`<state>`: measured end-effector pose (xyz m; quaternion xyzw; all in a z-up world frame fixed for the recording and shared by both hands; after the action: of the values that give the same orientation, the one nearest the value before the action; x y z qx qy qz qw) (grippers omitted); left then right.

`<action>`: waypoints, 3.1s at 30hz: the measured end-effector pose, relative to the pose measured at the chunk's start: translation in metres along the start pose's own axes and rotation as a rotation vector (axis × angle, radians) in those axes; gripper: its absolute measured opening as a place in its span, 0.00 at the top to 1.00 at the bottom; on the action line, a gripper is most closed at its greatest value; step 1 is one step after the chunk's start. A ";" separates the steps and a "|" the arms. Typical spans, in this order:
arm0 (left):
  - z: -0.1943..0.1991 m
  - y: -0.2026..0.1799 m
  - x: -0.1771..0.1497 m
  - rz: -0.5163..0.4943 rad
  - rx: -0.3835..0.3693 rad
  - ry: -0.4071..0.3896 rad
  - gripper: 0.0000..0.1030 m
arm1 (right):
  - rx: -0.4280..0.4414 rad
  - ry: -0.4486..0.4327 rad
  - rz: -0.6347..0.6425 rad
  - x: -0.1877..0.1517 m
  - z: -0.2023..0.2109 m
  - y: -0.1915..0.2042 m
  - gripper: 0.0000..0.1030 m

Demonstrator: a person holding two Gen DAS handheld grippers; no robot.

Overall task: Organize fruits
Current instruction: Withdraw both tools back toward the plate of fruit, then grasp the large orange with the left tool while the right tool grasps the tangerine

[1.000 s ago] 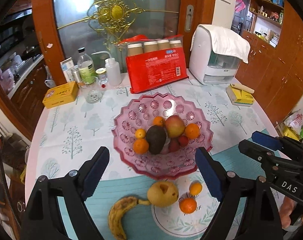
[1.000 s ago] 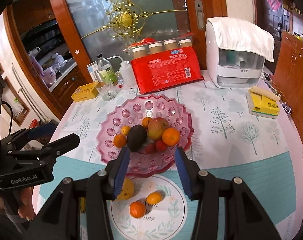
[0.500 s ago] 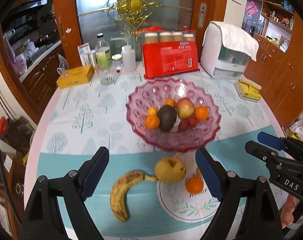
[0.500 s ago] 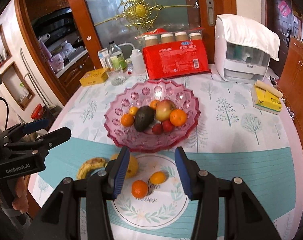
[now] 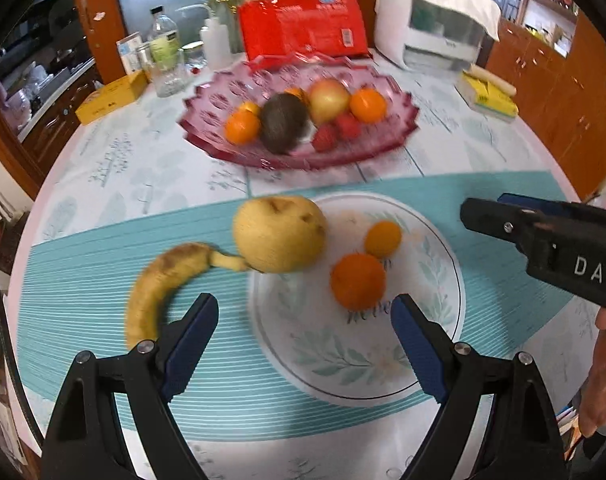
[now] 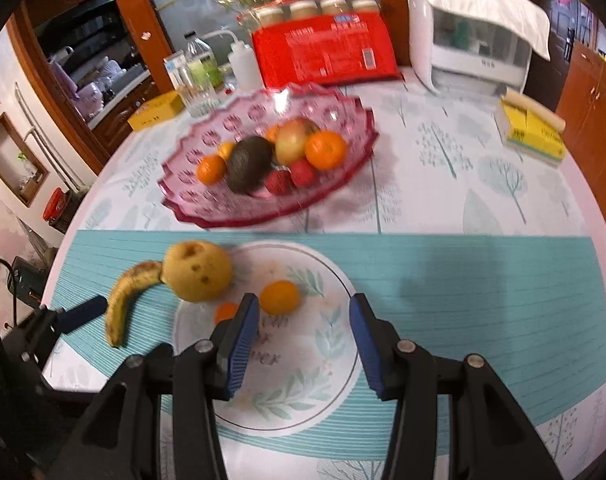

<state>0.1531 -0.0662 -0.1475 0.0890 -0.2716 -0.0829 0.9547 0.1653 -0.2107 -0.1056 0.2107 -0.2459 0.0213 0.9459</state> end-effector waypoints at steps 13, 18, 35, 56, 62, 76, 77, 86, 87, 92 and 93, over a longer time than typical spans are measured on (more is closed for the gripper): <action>-0.043 -0.041 0.002 0.075 -0.082 0.066 0.26 | 0.012 0.032 -0.067 -0.012 -0.012 -0.028 0.54; -0.054 -0.043 0.002 0.105 -0.120 0.104 0.48 | 0.029 0.045 -0.065 -0.010 -0.022 -0.028 0.54; -0.053 -0.014 -0.018 0.123 -0.179 0.144 0.62 | 0.101 0.120 -0.061 -0.003 -0.069 -0.014 0.54; -0.022 0.022 -0.011 0.131 -0.157 0.079 0.62 | 0.167 0.132 -0.050 -0.003 -0.080 0.007 0.69; 0.006 0.039 0.015 0.115 -0.126 0.024 0.72 | 0.175 0.066 -0.038 0.010 -0.039 0.010 0.69; 0.018 0.081 0.077 0.118 -0.143 -0.029 0.81 | 0.144 -0.084 0.033 0.071 0.022 0.050 0.69; 0.010 0.079 0.069 0.104 -0.147 0.002 0.81 | 0.147 -0.076 0.029 0.069 0.019 0.049 0.69; -0.031 0.035 0.008 0.019 -0.202 0.133 0.69 | 0.114 0.000 -0.017 0.041 -0.011 0.030 0.69; -0.033 0.029 0.006 0.014 -0.211 0.138 0.66 | 0.112 0.006 -0.021 0.038 -0.013 0.029 0.69; -0.041 0.005 -0.003 -0.007 -0.230 0.153 0.53 | 0.112 0.028 -0.028 0.025 -0.018 0.022 0.69; -0.042 0.002 -0.004 -0.006 -0.230 0.155 0.52 | 0.112 0.031 -0.029 0.023 -0.018 0.020 0.69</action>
<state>0.1727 -0.0581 -0.1845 -0.0143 -0.1856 -0.1091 0.9764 0.1911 -0.1861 -0.1011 0.2662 -0.2264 0.0246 0.9366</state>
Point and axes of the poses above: each gripper's, at about its wrist camera, not at the fingertips, and z roughly against the way its jaws point, y to its left, x to its top, the point moved 4 cm from there along -z, roughly the way its jaws point, and after that the axes turned 15 degrees about x, right-handed, at the moved point
